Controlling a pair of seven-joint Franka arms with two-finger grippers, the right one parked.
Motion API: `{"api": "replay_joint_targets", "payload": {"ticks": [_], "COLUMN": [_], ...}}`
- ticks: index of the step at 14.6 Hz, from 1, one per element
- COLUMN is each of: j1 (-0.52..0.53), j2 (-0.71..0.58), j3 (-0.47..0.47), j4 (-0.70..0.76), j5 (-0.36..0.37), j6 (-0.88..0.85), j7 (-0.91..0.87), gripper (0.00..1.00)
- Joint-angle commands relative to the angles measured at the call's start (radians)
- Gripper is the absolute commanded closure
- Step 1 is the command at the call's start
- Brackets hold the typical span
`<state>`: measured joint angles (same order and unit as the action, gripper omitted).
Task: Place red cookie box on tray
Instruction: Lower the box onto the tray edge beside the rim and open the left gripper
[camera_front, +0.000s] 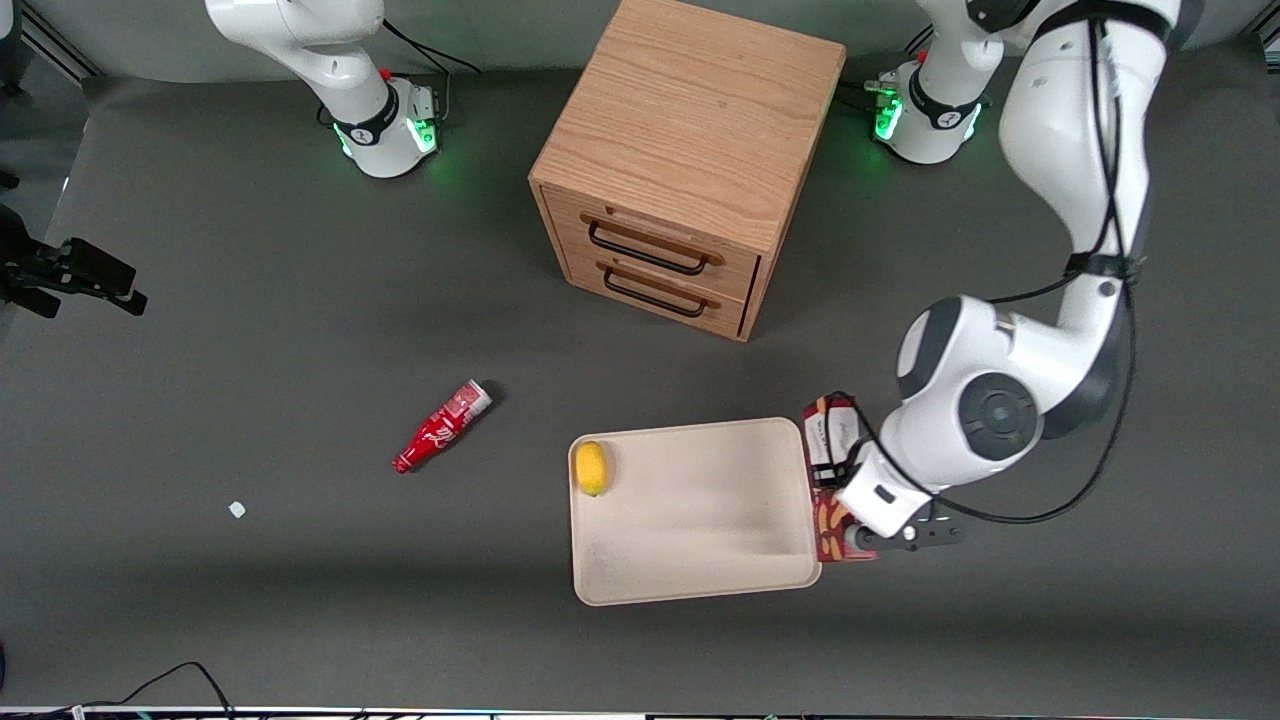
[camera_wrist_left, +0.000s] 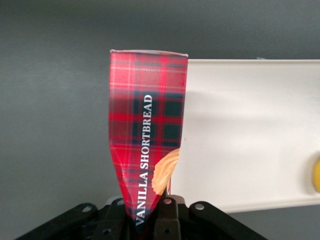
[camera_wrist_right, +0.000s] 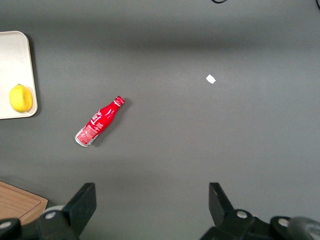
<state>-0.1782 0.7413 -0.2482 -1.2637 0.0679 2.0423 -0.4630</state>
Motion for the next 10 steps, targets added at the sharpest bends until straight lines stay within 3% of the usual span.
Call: {"api": "replay_joint_targets", "payload": {"ticks": [1, 10], "j1": [-0.038, -0.056], "j2": [0.072, 0.136], "j3": [0.009, 0.010], "j4": [0.052, 0.023], "j5": [0.047, 0.072], "j6": [0.036, 0.124], "j7": [-0.068, -0.109], "gripper": [1.00, 1.00]}}
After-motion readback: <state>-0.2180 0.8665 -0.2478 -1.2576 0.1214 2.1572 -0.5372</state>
